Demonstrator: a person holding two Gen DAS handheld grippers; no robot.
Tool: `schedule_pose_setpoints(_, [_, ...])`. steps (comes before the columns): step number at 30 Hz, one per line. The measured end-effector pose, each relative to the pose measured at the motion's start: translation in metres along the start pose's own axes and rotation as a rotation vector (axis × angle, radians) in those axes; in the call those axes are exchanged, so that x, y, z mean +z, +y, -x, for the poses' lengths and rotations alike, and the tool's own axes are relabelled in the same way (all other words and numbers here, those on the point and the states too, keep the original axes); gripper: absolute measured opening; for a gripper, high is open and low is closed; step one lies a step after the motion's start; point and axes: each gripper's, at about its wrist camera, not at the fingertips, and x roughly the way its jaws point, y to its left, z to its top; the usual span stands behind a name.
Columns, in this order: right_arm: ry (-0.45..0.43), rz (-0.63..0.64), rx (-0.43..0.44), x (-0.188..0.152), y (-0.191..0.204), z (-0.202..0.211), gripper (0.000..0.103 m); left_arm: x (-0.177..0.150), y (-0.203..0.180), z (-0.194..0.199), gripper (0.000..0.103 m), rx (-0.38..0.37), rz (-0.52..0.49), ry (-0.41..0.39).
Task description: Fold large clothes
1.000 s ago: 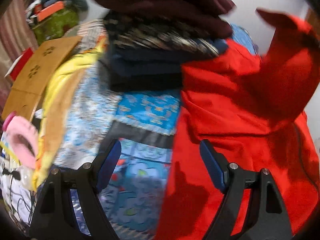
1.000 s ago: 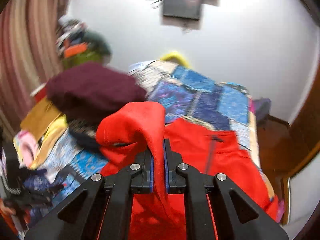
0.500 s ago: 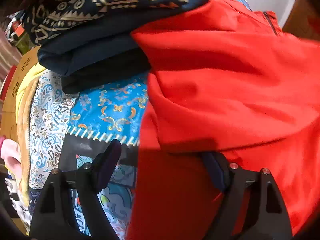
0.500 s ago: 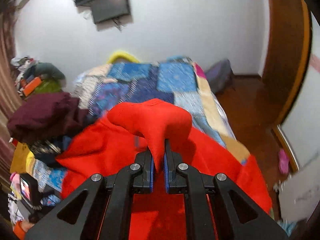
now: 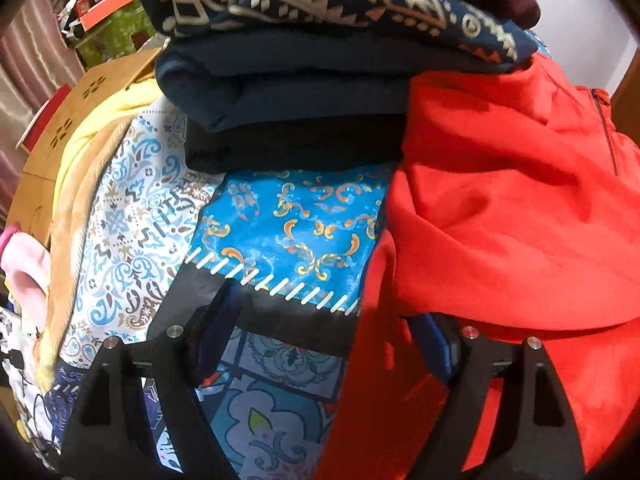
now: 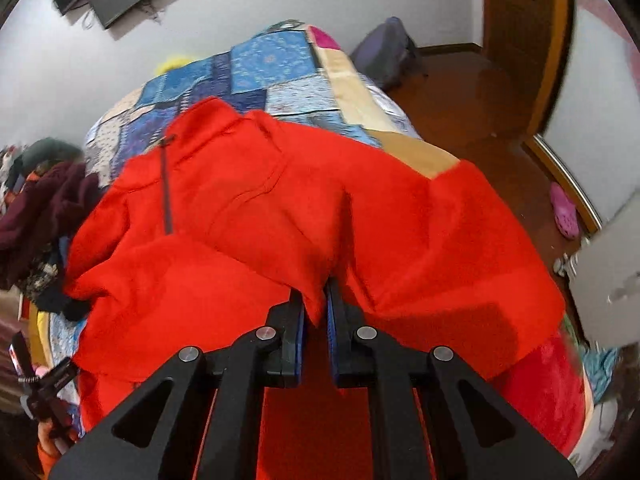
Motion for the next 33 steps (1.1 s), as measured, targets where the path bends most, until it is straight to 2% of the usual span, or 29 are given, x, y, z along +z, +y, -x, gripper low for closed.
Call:
schedule_pose_setpoints(3, [0.022,-0.032,0.011,-0.003,-0.015,0.000,0.008,-0.001,0.001,-0.006,0.082,-0.001,0.001,0.010])
schedule_pose_setpoints(6, [0.023,-0.013,-0.030,-0.008,-0.020,0.002,0.008,0.002,0.000,-0.005,0.083,0.004,0.001,0.005])
schedule_pose_setpoints(9, [0.029,-0.028,-0.034,-0.012,-0.028,0.005,0.011,0.005,0.000,-0.007,0.083,0.000,0.001,0.008])
schedule_pose_setpoints(13, [0.049,-0.034,0.001,-0.015,-0.038,0.013,0.013,0.002,-0.007,-0.006,0.083,-0.036,-0.038,0.042])
schedule_pose_setpoints(16, [0.041,0.009,-0.031,-0.018,-0.036,0.023,0.019,-0.001,-0.014,0.004,0.083,-0.023,-0.081,0.049])
schedule_pose_setpoints(20, [0.035,0.056,-0.044,-0.018,-0.035,0.036,0.020,-0.001,-0.023,0.031,0.083,0.014,-0.138,0.019])
schedule_pose_setpoints(23, [0.011,0.060,-0.032,-0.017,-0.037,0.045,0.020,0.002,-0.029,0.053,0.083,-0.007,-0.143,-0.012])
schedule_pose_setpoints(28, [-0.036,0.021,-0.009,-0.008,-0.048,0.060,0.023,0.015,-0.046,0.102,0.083,-0.043,-0.168,-0.123])
schedule_pose_setpoints(31, [-0.076,-0.003,-0.016,-0.004,-0.055,0.070,0.037,0.023,-0.062,0.124,0.083,-0.076,-0.191,-0.178])
schedule_pose_setpoints(33, [-0.111,-0.020,-0.028,-0.001,-0.062,0.077,0.048,0.031,-0.079,0.137,0.083,-0.126,-0.213,-0.205])
